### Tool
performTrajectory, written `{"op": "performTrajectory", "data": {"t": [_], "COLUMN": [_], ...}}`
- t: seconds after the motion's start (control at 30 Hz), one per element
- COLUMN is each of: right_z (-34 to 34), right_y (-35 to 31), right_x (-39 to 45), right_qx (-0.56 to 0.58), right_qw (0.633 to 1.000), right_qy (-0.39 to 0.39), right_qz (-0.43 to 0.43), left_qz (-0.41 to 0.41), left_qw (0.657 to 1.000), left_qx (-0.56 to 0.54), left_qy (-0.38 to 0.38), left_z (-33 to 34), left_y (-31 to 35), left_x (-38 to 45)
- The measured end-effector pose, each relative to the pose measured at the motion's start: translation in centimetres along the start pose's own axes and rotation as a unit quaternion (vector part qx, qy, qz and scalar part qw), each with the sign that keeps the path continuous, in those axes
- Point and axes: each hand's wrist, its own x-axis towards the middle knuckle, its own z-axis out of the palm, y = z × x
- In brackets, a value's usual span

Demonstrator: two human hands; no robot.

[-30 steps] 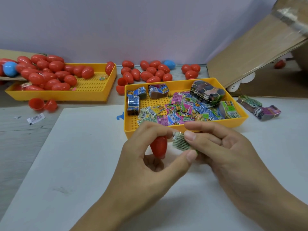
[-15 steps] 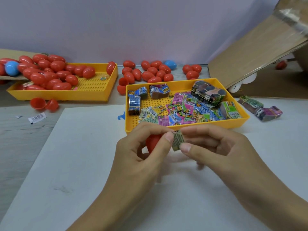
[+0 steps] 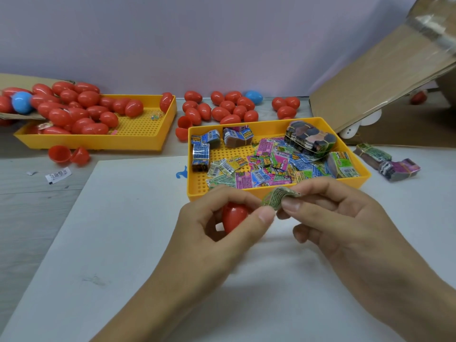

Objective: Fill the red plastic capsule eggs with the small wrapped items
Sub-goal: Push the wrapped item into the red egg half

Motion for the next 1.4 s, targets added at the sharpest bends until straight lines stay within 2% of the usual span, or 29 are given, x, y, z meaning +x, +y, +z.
{"op": "performTrajectory", "data": {"t": [0.13, 0.33, 0.4, 0.5, 0.57, 0.63, 0.7, 0.73, 1.03, 1.27, 1.4], "right_z": [-0.1, -0.4, -0.5, -0.7, -0.6, -0.7, -0.9, -1.0, -1.5, -1.3, -1.3], "right_y": [0.6, 0.7, 0.5, 0.2, 0.2, 0.1, 0.2, 0.2, 0.0, -0.7, -0.6], "right_x": [0.0, 0.1, 0.0, -0.3, -0.3, -0.3, -0.2, -0.2, 0.3, 0.0, 0.0], "right_qx": [-0.013, -0.067, -0.122, -0.198, -0.272, -0.387, -0.446, -0.455, -0.463, -0.393, -0.424], "right_qw": [1.0, 0.997, 0.993, 0.975, 0.946, 0.884, 0.841, 0.834, 0.836, 0.886, 0.867], "right_qy": [0.0, 0.001, -0.009, -0.024, -0.023, -0.018, -0.022, -0.024, -0.041, -0.068, -0.051], "right_qz": [0.027, 0.038, -0.004, -0.1, -0.176, -0.261, -0.307, -0.311, -0.291, -0.237, -0.256], "left_qz": [0.047, 0.073, 0.093, 0.152, 0.187, 0.198, 0.201, 0.199, 0.186, 0.195, 0.214], "left_qw": [0.998, 0.996, 0.991, 0.964, 0.94, 0.933, 0.932, 0.933, 0.94, 0.937, 0.924], "left_qx": [0.042, 0.033, 0.074, 0.212, 0.282, 0.301, 0.301, 0.298, 0.285, 0.288, 0.317], "left_qy": [0.014, 0.042, 0.056, 0.053, 0.035, 0.026, 0.026, 0.028, 0.032, 0.022, 0.015], "left_z": [0.3, -0.1, -0.2, -0.6, -0.6, -0.6, -0.6, -0.6, -0.7, -0.8, -0.8], "left_y": [-0.3, -0.4, -0.5, -0.4, -0.4, -0.5, -0.5, -0.5, -0.4, -0.4, -0.3], "left_x": [0.0, 0.2, 0.2, 0.4, 0.3, 0.2, 0.1, 0.1, 0.1, 0.0, 0.0]}}
